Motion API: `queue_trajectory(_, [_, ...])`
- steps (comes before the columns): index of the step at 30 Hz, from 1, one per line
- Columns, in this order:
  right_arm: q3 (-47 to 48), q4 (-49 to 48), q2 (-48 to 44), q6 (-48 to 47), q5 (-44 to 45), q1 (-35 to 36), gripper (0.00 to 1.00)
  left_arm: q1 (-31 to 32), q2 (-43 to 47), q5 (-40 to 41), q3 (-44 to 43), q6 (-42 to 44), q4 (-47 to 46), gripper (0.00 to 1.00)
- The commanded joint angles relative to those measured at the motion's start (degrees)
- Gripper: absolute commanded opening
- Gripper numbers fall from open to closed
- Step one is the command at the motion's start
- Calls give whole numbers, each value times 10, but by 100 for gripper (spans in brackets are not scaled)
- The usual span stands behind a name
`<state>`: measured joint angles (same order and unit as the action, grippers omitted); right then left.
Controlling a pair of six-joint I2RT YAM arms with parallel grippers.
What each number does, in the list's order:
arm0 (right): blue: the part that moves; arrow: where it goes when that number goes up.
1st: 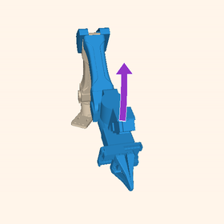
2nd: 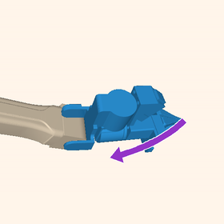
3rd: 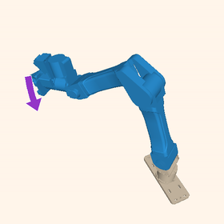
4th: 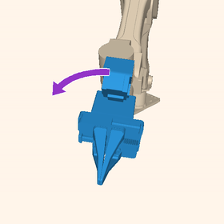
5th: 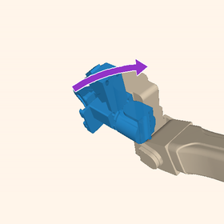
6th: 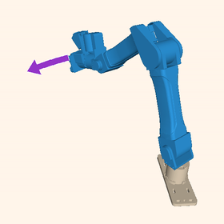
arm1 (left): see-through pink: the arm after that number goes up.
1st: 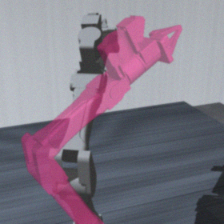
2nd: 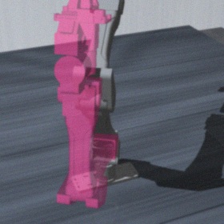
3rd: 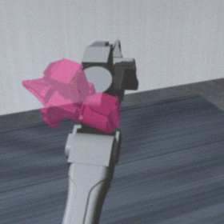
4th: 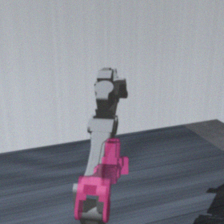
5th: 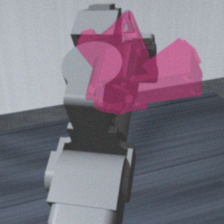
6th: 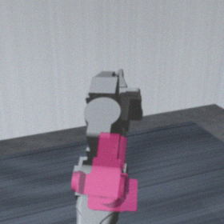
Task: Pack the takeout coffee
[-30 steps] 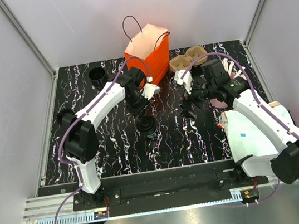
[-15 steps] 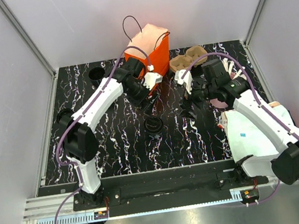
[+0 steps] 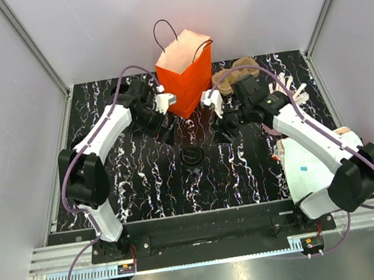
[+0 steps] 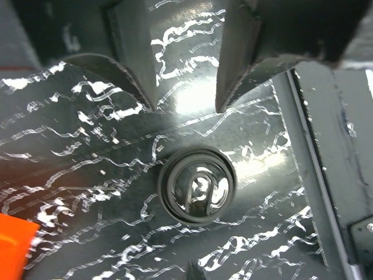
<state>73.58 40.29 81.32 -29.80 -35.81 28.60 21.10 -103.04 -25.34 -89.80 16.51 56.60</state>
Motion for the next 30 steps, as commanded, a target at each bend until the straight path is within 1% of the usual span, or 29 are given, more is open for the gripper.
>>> queue_trajectory(1, [34,-28,34,18,-19,36,49,4,-8,-56,17,5,-69,99])
queue_trajectory(3, [34,-30,46,14,2,54,46,3,-22,-59,19,4,-73,99])
queue_trajectory(4, [33,-30,58,10,13,77,43,2,-25,-59,20,4,-72,99])
queue_trajectory(5, [30,-29,65,5,25,87,39,3,-29,-57,21,4,-73,99])
queue_trajectory(6, [28,-29,71,-1,46,98,37,3,-33,-58,22,4,-76,99])
queue_trajectory(8, [23,-26,85,-8,37,117,33,3,-37,-54,22,5,-79,99])
queue_trajectory(11, [12,-11,92,-31,-14,131,33,1,-43,-53,19,4,-84,99])
queue_trajectory(16, [22,12,105,-51,-57,142,33,0,-63,-59,8,4,-86,99])
queue_trajectory(25, [51,33,172,-69,-64,144,34,1,-80,-73,2,1,-88,99])
queue_trajectory(30, [61,21,197,-65,-28,143,32,0,-70,-79,16,2,-89,99])
